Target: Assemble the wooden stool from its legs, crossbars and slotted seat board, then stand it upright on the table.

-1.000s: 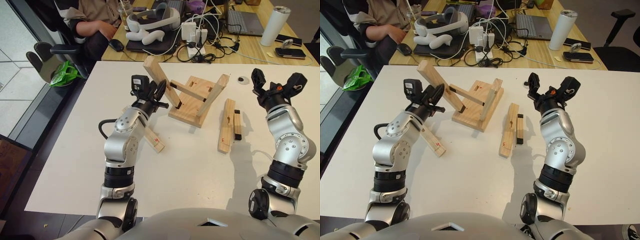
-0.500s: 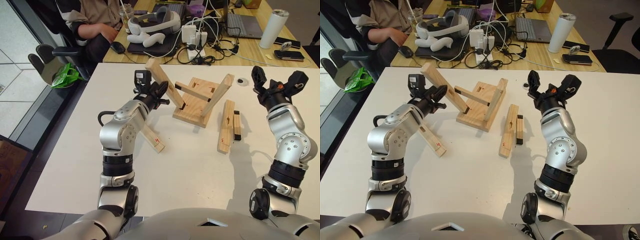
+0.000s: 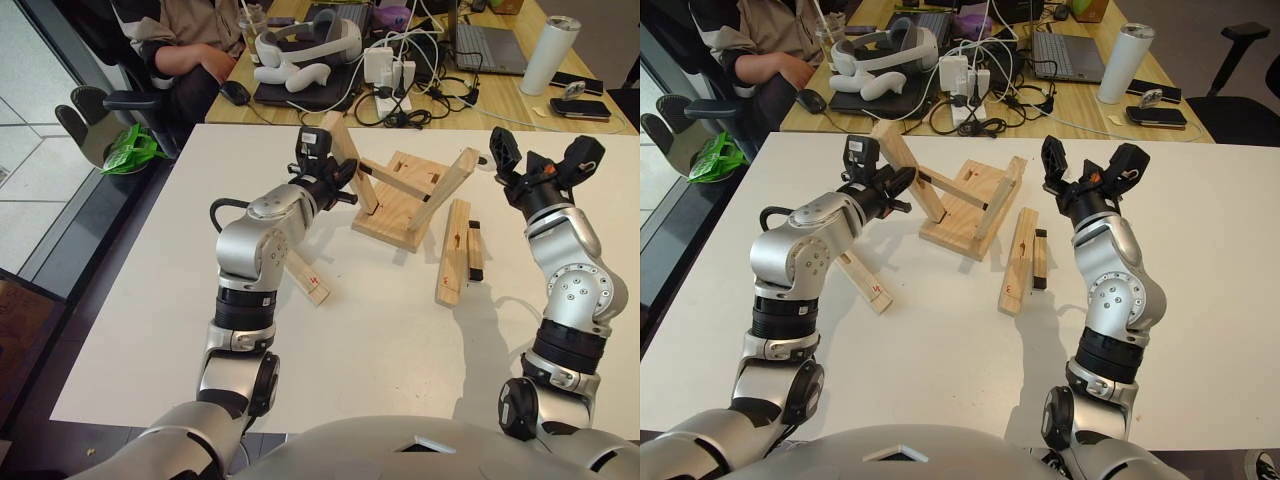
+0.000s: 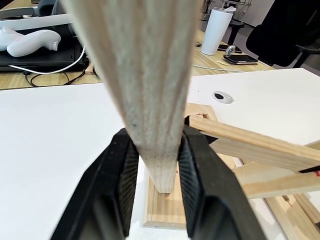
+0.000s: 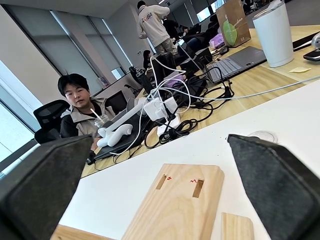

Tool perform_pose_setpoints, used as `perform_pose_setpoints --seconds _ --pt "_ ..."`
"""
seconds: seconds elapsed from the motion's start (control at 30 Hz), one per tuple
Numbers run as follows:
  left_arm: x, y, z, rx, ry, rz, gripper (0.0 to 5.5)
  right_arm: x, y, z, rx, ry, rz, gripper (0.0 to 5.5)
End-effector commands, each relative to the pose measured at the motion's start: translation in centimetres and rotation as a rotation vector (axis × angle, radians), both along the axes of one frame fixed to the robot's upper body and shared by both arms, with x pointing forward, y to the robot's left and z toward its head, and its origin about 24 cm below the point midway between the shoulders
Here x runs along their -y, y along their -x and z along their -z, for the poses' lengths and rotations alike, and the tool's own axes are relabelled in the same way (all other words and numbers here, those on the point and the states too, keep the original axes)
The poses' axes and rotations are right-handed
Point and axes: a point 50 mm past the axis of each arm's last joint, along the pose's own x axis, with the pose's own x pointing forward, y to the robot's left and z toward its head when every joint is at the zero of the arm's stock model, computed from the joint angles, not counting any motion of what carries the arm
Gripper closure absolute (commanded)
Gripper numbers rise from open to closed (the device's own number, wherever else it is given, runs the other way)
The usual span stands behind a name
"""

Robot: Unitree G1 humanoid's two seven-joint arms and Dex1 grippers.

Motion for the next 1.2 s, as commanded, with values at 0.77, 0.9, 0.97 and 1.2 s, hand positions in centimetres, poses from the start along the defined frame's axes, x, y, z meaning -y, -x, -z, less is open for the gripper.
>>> perform_pose_setpoints --seconds 0.77,0.9,0.97,1.2 --pt "-2.5 2.7 2.9 -0.156 0.014 -0.103 3.56 -5.1 6.1 -5.5 0.295 0.404 -0.343 0.49" --pt "-2.9 2.7 2.9 -0.16 0.022 -0.125 3.56 -3.1 5.9 -1.1 0.131 0.848 -0.21 0.49" --pt "-2.6 2.7 2.9 -0.16 0.024 -0.119 3.56 -2.4 5.3 -0.4 0.101 0.896 -0.113 0.49" --pt "-2.7 2.9 3.2 -0.167 0.016 -0.122 3.56 -0.6 3.9 -0.5 0.116 0.888 0.008 0.49"
